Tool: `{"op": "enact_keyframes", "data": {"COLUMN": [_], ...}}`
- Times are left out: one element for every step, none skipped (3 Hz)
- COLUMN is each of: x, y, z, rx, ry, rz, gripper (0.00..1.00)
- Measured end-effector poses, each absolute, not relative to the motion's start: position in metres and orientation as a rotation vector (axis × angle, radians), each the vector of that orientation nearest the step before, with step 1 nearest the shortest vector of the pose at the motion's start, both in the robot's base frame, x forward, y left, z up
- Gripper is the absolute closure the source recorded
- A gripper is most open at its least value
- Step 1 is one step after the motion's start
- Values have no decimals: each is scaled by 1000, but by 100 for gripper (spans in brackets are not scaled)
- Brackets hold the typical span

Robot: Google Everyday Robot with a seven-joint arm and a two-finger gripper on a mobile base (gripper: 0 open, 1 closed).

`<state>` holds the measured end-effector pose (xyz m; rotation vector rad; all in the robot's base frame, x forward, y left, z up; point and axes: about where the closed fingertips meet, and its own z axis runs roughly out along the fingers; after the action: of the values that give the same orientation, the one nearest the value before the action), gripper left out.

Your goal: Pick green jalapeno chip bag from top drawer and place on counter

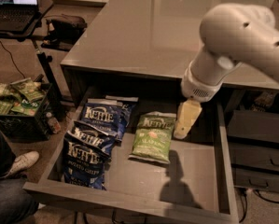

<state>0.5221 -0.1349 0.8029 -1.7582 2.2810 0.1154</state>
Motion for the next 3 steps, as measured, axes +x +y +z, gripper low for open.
{"op": "enact_keyframes", "data": {"x": [520, 520, 517], "y": [-117, -117, -112], "z": [755, 752, 745], "rx": [-1790, -1792, -1797], "ry": [2300, 2302, 2272], "rz": [186, 190, 212], "gripper": [0, 0, 0]}}
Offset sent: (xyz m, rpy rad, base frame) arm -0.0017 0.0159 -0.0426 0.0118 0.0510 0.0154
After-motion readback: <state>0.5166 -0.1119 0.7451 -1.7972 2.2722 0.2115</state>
